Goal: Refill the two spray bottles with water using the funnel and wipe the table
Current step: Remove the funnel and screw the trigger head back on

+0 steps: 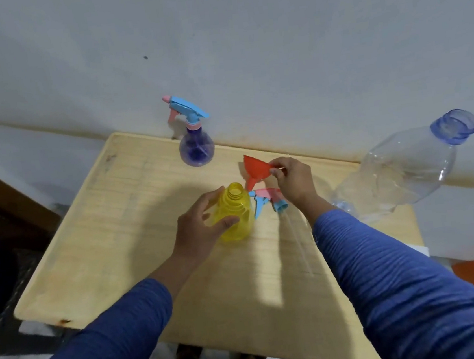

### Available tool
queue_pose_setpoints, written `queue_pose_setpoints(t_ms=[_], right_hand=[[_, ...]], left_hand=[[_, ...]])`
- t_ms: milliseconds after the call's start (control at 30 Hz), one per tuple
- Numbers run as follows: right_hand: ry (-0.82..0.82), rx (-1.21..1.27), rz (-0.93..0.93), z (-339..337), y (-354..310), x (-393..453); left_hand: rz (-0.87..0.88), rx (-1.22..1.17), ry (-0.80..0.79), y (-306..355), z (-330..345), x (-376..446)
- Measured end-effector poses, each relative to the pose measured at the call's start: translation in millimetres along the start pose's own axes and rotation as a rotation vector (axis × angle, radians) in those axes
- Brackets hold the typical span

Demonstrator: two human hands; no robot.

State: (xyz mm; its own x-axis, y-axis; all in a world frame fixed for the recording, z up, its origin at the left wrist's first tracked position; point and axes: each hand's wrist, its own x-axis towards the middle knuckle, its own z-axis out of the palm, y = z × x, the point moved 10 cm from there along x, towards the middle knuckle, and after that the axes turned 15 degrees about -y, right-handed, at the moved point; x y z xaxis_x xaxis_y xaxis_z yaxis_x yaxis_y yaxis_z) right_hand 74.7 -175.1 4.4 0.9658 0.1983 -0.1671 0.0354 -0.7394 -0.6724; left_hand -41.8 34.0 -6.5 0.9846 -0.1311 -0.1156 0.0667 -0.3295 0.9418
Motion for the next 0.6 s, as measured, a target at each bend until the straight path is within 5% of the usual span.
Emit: queue_pose_setpoints(t_ms=[600], right_hand=[[-0.088, 0.058, 0.133, 15.9, 14.6, -24.8]], left_hand=[[0.021, 0.009, -0.025, 2.2, 1.5, 0.9]])
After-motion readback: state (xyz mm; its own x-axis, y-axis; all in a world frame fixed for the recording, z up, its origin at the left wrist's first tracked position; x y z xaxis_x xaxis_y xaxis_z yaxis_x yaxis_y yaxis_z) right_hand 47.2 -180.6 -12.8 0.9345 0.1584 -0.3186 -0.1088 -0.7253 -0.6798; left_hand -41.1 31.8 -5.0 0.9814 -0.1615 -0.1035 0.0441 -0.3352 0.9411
